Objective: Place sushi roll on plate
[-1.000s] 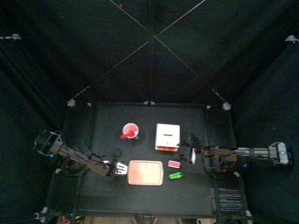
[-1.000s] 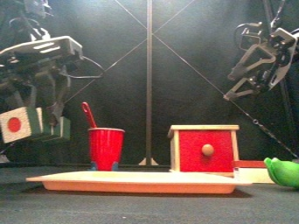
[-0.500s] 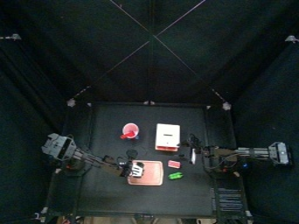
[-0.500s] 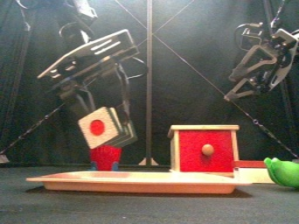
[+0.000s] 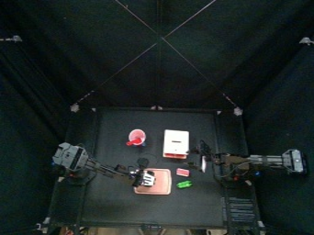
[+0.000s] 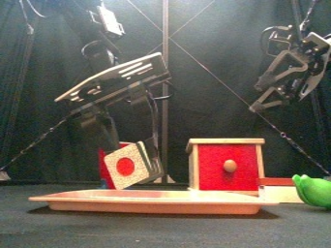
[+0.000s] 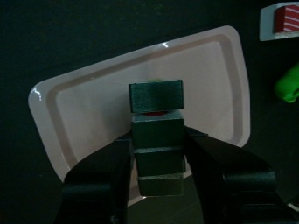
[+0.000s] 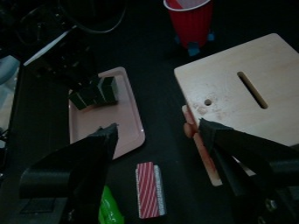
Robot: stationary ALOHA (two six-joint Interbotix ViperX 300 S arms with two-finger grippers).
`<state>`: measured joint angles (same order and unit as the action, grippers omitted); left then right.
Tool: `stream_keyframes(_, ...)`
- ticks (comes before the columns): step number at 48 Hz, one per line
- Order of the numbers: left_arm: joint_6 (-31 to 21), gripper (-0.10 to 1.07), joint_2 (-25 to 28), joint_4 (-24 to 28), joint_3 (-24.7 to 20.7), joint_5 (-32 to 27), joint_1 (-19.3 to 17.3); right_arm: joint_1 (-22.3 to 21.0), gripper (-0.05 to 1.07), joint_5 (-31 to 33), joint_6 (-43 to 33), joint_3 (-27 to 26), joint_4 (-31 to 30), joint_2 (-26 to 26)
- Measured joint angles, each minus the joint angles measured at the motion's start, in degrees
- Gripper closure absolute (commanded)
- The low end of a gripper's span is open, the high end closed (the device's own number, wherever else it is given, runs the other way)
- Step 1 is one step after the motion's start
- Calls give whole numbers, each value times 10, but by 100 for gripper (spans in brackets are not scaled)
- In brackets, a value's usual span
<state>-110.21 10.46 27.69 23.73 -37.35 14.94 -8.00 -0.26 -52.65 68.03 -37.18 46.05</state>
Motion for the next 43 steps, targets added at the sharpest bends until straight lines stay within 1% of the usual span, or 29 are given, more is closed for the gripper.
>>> stream_keyframes(9, 2, 34, 3, 0, 0, -1, -1, 0, 0, 0, -1, 0, 0, 0)
stream_keyframes(15, 2, 30, 4, 2, 0, 0, -1, 0, 0, 0, 0, 0, 1, 0)
stream_keyframes(28, 3, 13, 5, 4, 0, -1, -1, 0, 0, -1, 1, 0, 1, 0)
stream_keyframes(32, 3, 9, 4, 5, -1, 0, -1, 0, 0, 0, 1, 0, 1, 1)
stream_keyframes(43, 3, 8, 5, 6, -4, 0, -1, 0, 0, 0, 1, 0, 0, 1)
